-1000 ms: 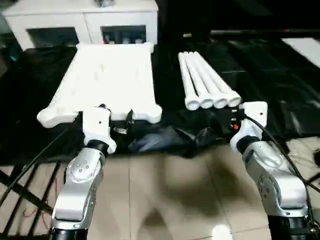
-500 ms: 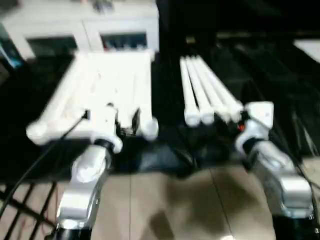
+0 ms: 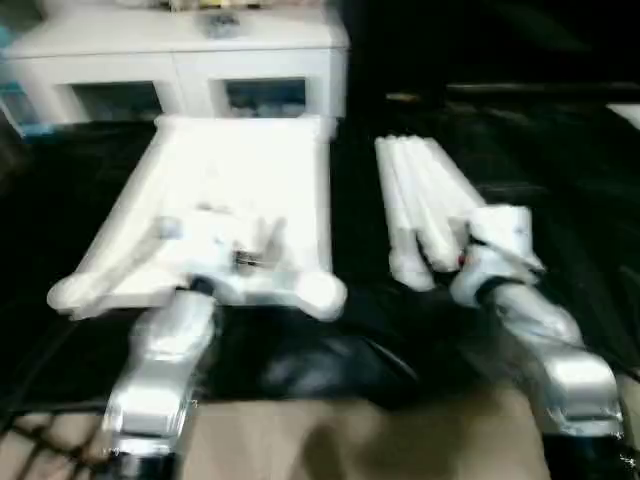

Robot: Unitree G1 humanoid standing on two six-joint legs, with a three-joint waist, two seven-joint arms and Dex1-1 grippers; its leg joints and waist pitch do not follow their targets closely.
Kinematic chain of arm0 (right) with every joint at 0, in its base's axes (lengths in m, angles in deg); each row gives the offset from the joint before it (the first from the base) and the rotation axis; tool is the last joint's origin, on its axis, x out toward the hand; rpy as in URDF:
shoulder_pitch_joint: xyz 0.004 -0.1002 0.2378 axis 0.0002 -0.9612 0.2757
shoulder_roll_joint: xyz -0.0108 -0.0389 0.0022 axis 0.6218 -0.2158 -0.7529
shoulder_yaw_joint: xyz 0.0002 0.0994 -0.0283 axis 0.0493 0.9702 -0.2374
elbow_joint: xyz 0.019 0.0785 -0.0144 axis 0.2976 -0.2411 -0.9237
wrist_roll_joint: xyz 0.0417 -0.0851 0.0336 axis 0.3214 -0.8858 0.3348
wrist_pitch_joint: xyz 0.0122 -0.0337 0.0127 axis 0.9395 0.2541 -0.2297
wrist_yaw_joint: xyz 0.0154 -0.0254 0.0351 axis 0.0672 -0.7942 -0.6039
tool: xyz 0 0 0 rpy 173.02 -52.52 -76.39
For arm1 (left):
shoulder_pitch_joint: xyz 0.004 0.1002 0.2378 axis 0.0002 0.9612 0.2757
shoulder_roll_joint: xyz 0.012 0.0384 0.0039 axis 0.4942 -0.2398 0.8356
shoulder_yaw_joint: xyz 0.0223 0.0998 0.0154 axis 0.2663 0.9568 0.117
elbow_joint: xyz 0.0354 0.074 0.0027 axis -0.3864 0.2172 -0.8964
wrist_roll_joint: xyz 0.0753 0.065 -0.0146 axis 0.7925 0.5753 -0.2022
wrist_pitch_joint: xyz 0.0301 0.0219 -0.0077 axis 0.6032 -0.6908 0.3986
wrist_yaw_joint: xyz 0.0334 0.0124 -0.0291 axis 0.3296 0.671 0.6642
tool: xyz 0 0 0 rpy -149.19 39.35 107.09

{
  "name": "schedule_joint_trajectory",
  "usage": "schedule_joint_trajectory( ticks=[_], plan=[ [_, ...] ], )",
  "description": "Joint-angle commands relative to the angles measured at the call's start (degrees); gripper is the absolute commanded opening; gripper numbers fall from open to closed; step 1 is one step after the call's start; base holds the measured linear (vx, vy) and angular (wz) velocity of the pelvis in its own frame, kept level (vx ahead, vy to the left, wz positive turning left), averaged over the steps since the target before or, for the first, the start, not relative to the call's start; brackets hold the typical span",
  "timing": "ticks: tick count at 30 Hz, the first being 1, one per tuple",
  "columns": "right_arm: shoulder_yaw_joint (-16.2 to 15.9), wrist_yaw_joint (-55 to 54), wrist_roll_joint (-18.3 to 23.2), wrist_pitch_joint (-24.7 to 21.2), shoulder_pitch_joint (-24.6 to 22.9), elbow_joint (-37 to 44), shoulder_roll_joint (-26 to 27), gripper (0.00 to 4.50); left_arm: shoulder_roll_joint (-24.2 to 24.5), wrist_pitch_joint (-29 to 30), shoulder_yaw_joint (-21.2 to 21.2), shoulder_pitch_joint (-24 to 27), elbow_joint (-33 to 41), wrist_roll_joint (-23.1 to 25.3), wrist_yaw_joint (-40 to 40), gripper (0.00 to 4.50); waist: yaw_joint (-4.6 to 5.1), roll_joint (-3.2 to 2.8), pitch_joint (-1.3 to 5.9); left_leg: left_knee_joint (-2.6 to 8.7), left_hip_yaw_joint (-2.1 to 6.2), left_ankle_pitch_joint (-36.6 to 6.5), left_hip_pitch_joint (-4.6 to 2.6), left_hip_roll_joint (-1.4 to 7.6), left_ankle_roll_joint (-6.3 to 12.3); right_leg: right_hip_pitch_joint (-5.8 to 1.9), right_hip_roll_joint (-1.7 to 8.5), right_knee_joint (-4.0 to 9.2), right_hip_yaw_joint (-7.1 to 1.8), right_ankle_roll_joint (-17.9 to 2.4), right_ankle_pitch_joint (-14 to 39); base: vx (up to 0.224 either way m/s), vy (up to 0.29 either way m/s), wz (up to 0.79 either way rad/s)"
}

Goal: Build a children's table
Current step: Move to table

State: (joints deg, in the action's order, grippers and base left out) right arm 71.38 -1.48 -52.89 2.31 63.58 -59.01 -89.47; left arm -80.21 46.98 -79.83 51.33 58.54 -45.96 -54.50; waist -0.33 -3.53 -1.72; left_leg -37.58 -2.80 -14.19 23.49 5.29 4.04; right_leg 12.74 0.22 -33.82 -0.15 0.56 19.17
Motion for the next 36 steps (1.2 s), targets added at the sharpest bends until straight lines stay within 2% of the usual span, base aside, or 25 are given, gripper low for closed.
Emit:
schedule_joint_trajectory(
  ticks=[1,2,3,4,5,6,7,8,9,10,11,12,13,14,15,17,18,19,20,22,24,26,29,33,36],
  plan=[
    [-0.9,0.0,0.3,0.1,0.3,0.6,0.5,4.37,0.8,0.5,0.1,0.3,-0.5,0.1,1.0,4.35,-0.13,-1.21,2.83,5.39,1.13,12.1,-3.65,4.88,5.02,-0.89,1.68,2.54,1.75,-7.6,-2.3,0.214,0.06,0.03],
    [-1.0,0.2,0.3,0.1,0.2,0.8,0.4,4.37,0.7,0.5,0.1,0.3,-0.5,0.0,1.1,4.35,2.78,-3.18,3.5,7.2,8.35,0.1,-10.76,11.25,15.05,7.7,1.25,-6.56,3.25,-4.2,6.9,0.209,0.106,0.04],
    [-1.0,0.6,0.5,-0.1,0.1,1.1,0.3,4.37,0.6,0.6,0.1,0.4,-0.4,-0.1,1.0,4.35,3.28,-1.7,4.63,6.19,9.4,1.7,-12.17,12.32,19.23,9.14,2.23,-7.99,2.89,-2.0,7.4,0.179,0.097,0.03],
    [-1.2,1.0,0.4,-0.2,0.0,1.4,0.2,4.37,0.6,0.6,0.0,0.4,-0.4,-0.2,0.9,4.35,2.75,-2.43,4.66,5.33,8.96,4.2,-11.67,11.15,19.79,9.99,2.48,-9.19,3.07,-0.1,6.1,0.179,0.097,0.03],
    [-1.3,1.3,0.3,-0.3,-0.1,1.6,0.1,4.37,0.5,0.7,-0.1,0.5,-0.4,-0.3,0.8,4.35,2.41,-1.35,3.62,6.1,7.05,11.6,-9.89,9.62,19.75,11.36,2.99,-10.08,2.92,5.5,0.3,0.16,0.073,-0.01],
    [-1.9,3.0,0.6,-0.4,-0.4,2.2,-0.4,4.37,0.4,0.9,-0.3,0.5,-0.4,-0.8,1.0,4.35,2.03,-0.54,2.94,7.21,5.42,11.5,-8.8,8.95,19.23,12.02,3.34,-9.88,2.55,6.3,-3.5,0.139,0.044,-0.01],
    [-2.3,4.0,0.8,-0.3,-0.5,2.5,-0.9,4.37,0.7,1.4,-0.2,0.5,-0.5,-1.2,1.6,4.35,1.93,0.14,2.58,7.59,4.48,10.2,-7.91,8.79,19.27,11.93,3.9,-8.76,1.68,5.2,-6.5,0.139,0.044,-0.01],
    [-3.0,6.1,1.7,-0.5,-0.7,3.2,-1.6,4.37,1.1,1.6,0.0,0.6,-0.6,-1.6,2.7,4.35,1.65,1.26,2.23,7.56,3.2,8.6,-6.78,7.91,18.68,11.32,4.75,-6.4,0.66,3.5,-10.5,0.134,-0.021,0.02],
    [-3.0,6.1,1.7,-0.5,-0.7,3.2,-1.6,4.37,1.1,1.6,0.0,0.6,-0.6,-1.6,2.7,4.35,0.65,4.15,2.35,4.39,0.21,1.9,-5.04,3.27,14.3,9.02,7.58,0.59,-2.66,1.2,-17.1,0.112,-0.083,0.09],
    [-3.4,7.3,2.3,-0.6,-0.8,3.5,-2.1,4.37,1.4,1.7,0.1,0.6,-0.7,-1.8,3.4,4.35,-1.41,5.12,2.83,-1.33,-1.76,-3.4,-1.56,-0.75,7.56,4.06,12.7,3.83,-7.85,0.1,-8.1,0.112,-0.083,0.09],
    [-4.5,9.9,3.0,-0.9,-0.9,4.4,-3.3,4.37,2.2,1.3,0.4,0.9,-0.7,-3.2,6.0,4.35,-1.37,5.04,3.24,-1.35,-0.64,-1.5,-1.03,0.32,4.55,2.98,13.75,2.99,-8.25,-2.0,-11.0,0.099,-0.073,0.02],
    [-6.0,13.7,4.1,-1.5,-0.9,5.5,-5.2,4.37,3.7,1.1,1.2,1.4,-0.7,-4.9,10.2,4.35,-1.49,4.9,3.19,0.12,-0.4,6.7,-0.23,0.82,-0.56,2.47,11.48,0.37,-5.85,-4.3,-25.2,0.092,-0.044,-0.07],
    [-6.8,15.9,4.8,-1.9,-0.8,6.1,-6.3,4.37,4.9,1.3,2.0,1.7,-0.7,-5.5,12.7,4.35,-1.75,4.02,3.08,2.02,-0.87,13.3,-0.4,1.13,-3.58,3.62,8.05,-1.05,-3.51,-4.8,-40.6,0.092,-0.044,-0.07],
    [-6.8,16.1,4.9,-2.0,-0.8,6.1,-6.4,4.37,5.0,1.3,2.1,1.7,-0.7,-5.5,12.9,4.35,-1.55,3.55,2.98,2.76,-1.04,14.6,-0.81,1.77,-3.89,4.55,6.7,-1.21,-2.71,-4.6,-43.9,0.055,-0.023,0.0],
    [-7.5,18.2,5.4,-2.5,-0.6,6.3,-7.7,4.37,6.6,1.5,3.2,1.9,-0.7,-6.3,16.3,4.35,-1.27,2.42,2.96,3.54,-0.96,11.8,-1.45,3.27,-4.78,5.14,5.63,-1.32,-1.6,-6.0,-39.3,0.0,0.0,0.0],
    [-8.6,21.9,5.3,-2.3,0.2,5.9,-10.2,4.37,10.3,2.7,5.4,2.0,-0.6,-8.1,23.7,4.35,-1.02,1.5,2.72,4.79,-0.75,2.0,-2.96,6.24,-4.63,6.22,6.19,-0.46,-1.06,-12.7,-19.4,0.0,0.0,0.0],
    [-8.6,21.9,5.3,-2.3,0.2,5.9,-10.2,4.37,10.3,2.7,5.4,2.0,-0.6,-8.1,23.7,4.35,-0.84,1.57,2.41,5.25,-0.75,0.1,-2.96,6.55,-4.57,6.21,6.35,-0.23,-0.97,-13.9,-16.2,-0.014,0.054,0.08],
    [-8.7,23.3,5.6,-2.3,0.5,5.7,-11.0,4.37,11.8,2.7,6.5,1.9,-0.7,-8.6,26.6,4.35,-1.28,1.66,1.84,5.62,-1.49,-5.4,-3.57,6.88,-4.51,6.94,6.62,0.67,-1.07,-15.5,-9.4,-0.014,0.054,0.08],
    [-9.0,27.0,6.6,-2.4,1.0,5.8,-13.5,4.37,15.5,3.4,9.0,1.2,-1.0,-9.4,33.7,4.35,-1.33,2.07,1.64,5.83,-1.83,-8.3,-3.73,6.84,-4.33,6.99,6.79,1.05,-1.23,-15.8,-5.9,0.0,0.0,0.0],
    [-9.1,28.0,6.9,-2.5,1.2,5.8,-14.2,4.37,16.7,3.7,9.8,1.0,-1.1,-9.6,35.8,4.35,-1.55,2.24,0.89,6.54,-3.14,-17.2,-4.13,6.76,-5.77,7.57,7.21,2.09,-1.63,-14.3,7.8,0.0,0.0,0.0],
    [-10.1,32.0,6.8,-2.3,1.6,5.4,-17.2,4.37,20.0,1.8,12.7,-1.2,-4.2,-7.2,40.3,3.99,-1.72,2.42,0.8,6.84,-3.69,-19.1,-4.52,6.82,-6.57,7.92,7.56,2.8,-1.74,-11.9,13.7,0.0,0.0,0.0],
    [-11.0,35.0,7.2,-2.5,1.5,5.9,-19.5,4.37,21.4,0.6,14.4,-2.7,-6.5,-5.8,42.9,3.81,-1.77,2.19,0.9,7.07,-3.84,-19.4,-4.63,6.97,-7.09,8.08,7.6,2.97,-1.83,-10.7,14.5,0.0,0.0,0.0],
    [-12.3,40.1,8.6,-4.3,0.8,8.1,-23.3,4.37,23.1,-0.1,16.3,-5.7,-10.0,-5.1,48.1,3.58,-1.69,2.1,1.22,7.18,-3.88,-16.0,-3.97,7.08,-6.6,7.32,7.81,2.61,-1.9,-11.0,9.4,0.0,0.0,0.0],
    [-12.9,42.4,9.0,-4.7,0.6,8.6,-25.7,4.37,23.4,-3.4,17.8,-9.6,-15.0,-3.6,50.7,3.27,-1.64,2.07,1.61,6.74,-4.07,-11.5,-3.57,7.12,-5.35,6.83,8.13,2.28,-1.91,-13.4,4.0,0.0,0.0,0.0],
    [-12.6,44.1,9.7,-6.0,-0.3,9.8,-27.6,4.37,23.0,-4.5,19.0,-12.7,-18.9,-3.9,54.1,3.11,-1.73,1.59,1.99,6.43,-4.16,-7.5,-3.31,7.12,-4.22,6.38,8.13,1.82,-1.71,-15.3,-2.3,0.0,0.0,0.0]
  ],
)
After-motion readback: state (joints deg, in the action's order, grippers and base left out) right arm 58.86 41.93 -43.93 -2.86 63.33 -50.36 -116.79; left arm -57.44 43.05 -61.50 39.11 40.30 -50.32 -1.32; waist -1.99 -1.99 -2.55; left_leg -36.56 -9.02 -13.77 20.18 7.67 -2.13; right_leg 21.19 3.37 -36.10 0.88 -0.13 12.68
